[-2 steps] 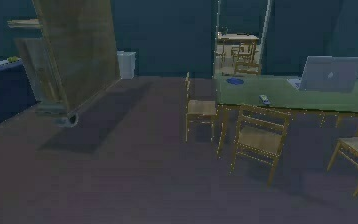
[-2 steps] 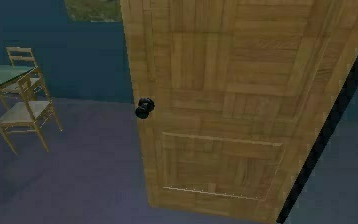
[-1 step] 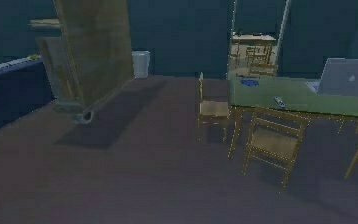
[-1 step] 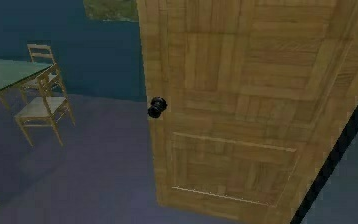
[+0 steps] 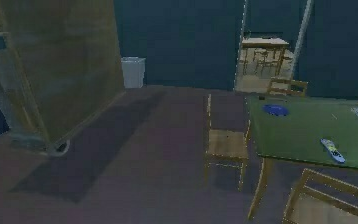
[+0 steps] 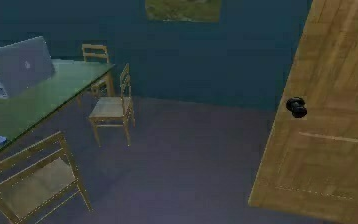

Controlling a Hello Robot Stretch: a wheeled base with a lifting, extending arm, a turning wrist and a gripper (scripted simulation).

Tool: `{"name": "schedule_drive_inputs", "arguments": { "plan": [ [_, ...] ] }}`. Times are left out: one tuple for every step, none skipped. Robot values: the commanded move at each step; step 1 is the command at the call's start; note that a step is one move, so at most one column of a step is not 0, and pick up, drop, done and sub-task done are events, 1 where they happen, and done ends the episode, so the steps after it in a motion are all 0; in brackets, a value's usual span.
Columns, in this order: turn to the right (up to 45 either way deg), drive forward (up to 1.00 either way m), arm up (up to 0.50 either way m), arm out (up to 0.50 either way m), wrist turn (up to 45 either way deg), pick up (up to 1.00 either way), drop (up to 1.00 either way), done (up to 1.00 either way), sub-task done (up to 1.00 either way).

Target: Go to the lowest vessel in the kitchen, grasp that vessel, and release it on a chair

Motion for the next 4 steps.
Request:
{"name": "schedule_drive_inputs", "arguments": {
  "plan": [
    [-18.0, 0.00, 0.00, 0.00, 0.0, 0.00, 0.00, 0.00, 0.00],
    [0.0, 1.00, 0.00, 0.00, 0.0, 0.00, 0.00, 0.00, 0.00],
    [-9.0, 0.00, 0.00, 0.00, 0.0, 0.00, 0.00, 0.00, 0.00],
    [0.0, 0.25, 0.00, 0.00, 0.0, 0.00, 0.00, 0.00, 0.00]
  ]
}}
